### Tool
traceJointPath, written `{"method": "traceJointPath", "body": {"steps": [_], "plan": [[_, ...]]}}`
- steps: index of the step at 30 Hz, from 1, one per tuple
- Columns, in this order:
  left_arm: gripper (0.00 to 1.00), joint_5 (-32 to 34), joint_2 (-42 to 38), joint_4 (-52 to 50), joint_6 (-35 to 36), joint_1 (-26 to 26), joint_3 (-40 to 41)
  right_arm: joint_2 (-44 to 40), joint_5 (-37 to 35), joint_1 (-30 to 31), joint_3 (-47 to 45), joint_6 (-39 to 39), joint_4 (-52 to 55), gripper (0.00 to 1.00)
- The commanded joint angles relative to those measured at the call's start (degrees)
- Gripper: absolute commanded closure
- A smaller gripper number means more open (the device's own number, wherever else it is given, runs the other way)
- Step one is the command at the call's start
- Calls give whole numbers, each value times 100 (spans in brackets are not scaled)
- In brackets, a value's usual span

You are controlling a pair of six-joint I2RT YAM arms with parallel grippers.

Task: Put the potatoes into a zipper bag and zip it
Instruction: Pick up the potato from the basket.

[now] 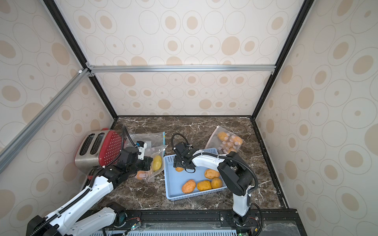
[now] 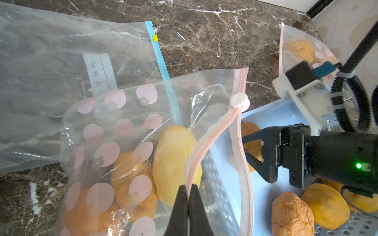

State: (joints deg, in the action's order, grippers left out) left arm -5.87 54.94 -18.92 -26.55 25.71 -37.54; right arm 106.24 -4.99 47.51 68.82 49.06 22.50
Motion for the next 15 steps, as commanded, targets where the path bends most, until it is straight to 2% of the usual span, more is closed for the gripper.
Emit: {"method": "traceJointPath", "body": {"steps": [1, 5, 9, 15], "plan": [[100, 89, 10, -60, 35, -46, -45, 60, -339, 3, 184, -467, 521, 20], [100, 112, -9, -68, 38, -42, -43, -68, -480, 0, 64, -930, 718, 21], [100, 110, 10, -59, 35, -42, -49, -282, -406, -13, -247, -1182, 418, 22], [100, 112, 8, -68, 27, -42, -41, -89, -170, -14, -6, -1342, 448, 19]]}}
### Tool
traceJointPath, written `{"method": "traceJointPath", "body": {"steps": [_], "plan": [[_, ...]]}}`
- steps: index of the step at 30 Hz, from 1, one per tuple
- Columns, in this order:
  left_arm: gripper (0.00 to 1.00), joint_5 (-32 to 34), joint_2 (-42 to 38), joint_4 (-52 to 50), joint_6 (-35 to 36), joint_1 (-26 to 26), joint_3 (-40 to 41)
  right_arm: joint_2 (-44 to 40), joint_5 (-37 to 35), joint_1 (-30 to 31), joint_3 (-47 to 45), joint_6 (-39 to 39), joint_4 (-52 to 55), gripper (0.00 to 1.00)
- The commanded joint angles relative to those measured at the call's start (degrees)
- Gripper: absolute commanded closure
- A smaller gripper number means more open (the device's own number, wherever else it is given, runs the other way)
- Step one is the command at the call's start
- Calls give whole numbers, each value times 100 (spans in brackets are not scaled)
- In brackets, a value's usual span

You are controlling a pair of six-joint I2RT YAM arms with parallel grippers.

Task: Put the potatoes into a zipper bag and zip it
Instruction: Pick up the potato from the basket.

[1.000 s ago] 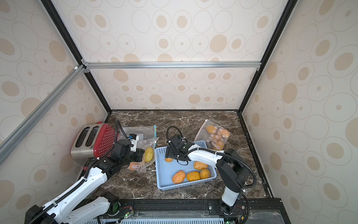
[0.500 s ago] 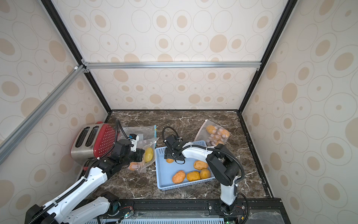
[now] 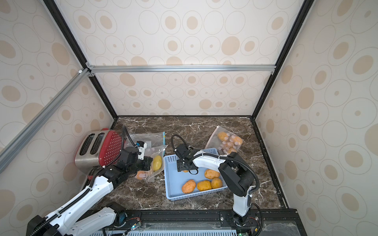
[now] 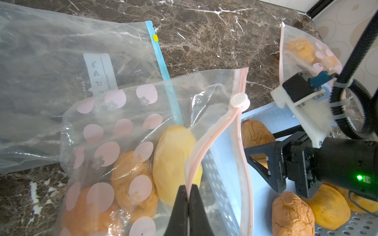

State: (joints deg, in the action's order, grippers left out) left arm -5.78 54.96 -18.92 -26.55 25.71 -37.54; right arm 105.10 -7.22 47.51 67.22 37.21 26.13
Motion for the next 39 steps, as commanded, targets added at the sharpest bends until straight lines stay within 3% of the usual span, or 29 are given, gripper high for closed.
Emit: {"method": "traceJointPath", "body": {"steps": [1, 15, 21, 31, 39], "plan": [[100, 108, 8, -69, 27, -36, -36, 63, 80, -17, 212, -169, 94, 19], [100, 104, 15, -68, 27, -46, -38, 309, -42, -33, 450, -359, 195, 39], [100, 104, 31, -68, 27, -40, -38, 200, -27, -33, 417, -397, 218, 52], [100, 86, 59, -64, 33, -39, -42, -1079, 311, -31, -246, -591, -222, 55], [100, 67, 41, -57, 27, -45, -42, -2198, 750, 58, -701, -838, -1243, 57]]}}
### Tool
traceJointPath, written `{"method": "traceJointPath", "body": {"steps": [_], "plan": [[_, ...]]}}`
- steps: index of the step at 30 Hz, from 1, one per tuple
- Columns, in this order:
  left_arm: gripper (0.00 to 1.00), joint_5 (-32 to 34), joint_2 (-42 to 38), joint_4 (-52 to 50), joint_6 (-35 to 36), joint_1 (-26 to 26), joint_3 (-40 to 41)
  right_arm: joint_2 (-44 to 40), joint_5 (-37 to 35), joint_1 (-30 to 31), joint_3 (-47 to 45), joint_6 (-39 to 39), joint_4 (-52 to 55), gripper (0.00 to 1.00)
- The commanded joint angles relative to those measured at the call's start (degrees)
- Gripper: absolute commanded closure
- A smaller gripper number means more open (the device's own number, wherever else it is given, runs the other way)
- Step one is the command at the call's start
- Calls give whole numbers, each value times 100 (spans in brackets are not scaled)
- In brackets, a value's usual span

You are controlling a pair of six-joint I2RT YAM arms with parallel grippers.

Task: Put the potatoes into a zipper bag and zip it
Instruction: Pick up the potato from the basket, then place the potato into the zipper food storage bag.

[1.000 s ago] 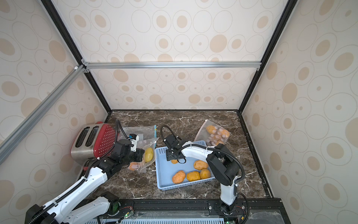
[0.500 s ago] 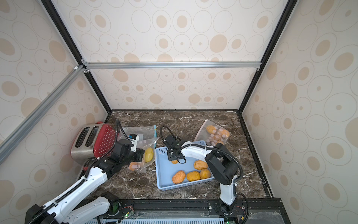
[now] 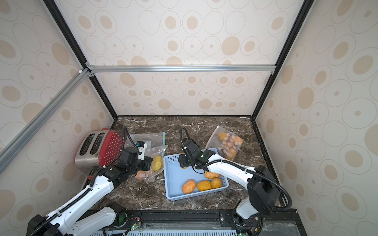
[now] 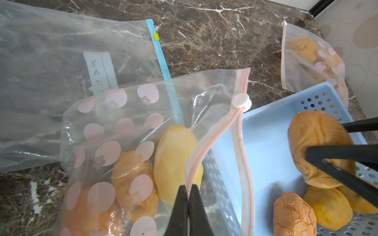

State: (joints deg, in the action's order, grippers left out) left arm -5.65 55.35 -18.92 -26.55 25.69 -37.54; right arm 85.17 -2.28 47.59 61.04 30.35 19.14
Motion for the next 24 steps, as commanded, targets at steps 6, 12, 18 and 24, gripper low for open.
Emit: {"method": "traceJointPath", "body": {"steps": [6, 12, 18, 24], "plan": [[100, 55, 13, -51, 25, -36, -43, -149, 514, 448, 271, -150, -1379, 59], [100, 84, -40, -51, 15, -39, -34, 729, 638, 742, 1121, 185, -1448, 59], [100, 53, -14, -61, 27, -45, -41, 1232, 461, 845, 1478, 430, -1323, 59], [100, 53, -42, -52, 27, -43, -35, 1377, 632, 866, 1313, 608, -1538, 58]]}}
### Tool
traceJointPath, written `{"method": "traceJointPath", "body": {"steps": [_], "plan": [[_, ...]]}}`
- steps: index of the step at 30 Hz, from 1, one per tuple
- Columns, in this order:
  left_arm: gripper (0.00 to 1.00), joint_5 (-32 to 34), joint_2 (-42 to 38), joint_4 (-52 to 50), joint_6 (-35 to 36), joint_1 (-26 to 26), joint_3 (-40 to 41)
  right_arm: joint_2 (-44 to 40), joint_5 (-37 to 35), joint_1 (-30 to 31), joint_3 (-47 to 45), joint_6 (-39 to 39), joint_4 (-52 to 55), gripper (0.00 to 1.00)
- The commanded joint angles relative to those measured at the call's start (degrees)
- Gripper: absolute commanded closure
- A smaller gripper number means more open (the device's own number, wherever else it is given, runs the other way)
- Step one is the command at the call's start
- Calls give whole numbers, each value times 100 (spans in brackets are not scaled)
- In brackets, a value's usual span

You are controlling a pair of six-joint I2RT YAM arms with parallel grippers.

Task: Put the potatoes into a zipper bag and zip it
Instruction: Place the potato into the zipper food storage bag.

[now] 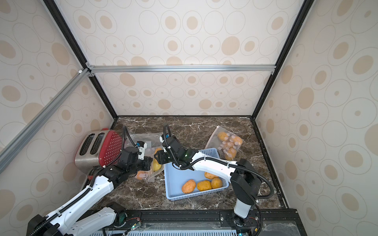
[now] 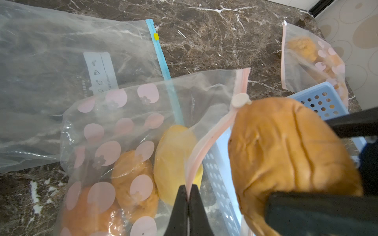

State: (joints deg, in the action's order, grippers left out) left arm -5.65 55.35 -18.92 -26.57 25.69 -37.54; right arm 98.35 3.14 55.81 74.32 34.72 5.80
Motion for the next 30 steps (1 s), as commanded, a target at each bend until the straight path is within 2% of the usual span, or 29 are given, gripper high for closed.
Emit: {"method": "traceJointPath", "body": {"steps": [1, 23, 30], "plan": [[100, 48, -41, -54, 22, -40, -43, 91, 117, 51, -14, 164, -234, 58], [100, 47, -51, -57, 19, -48, -34, 502, -73, 85, 161, 433, 19, 51], [100, 47, -51, -52, 15, -40, -30, 510, -96, 86, 293, 596, 196, 36]]}}
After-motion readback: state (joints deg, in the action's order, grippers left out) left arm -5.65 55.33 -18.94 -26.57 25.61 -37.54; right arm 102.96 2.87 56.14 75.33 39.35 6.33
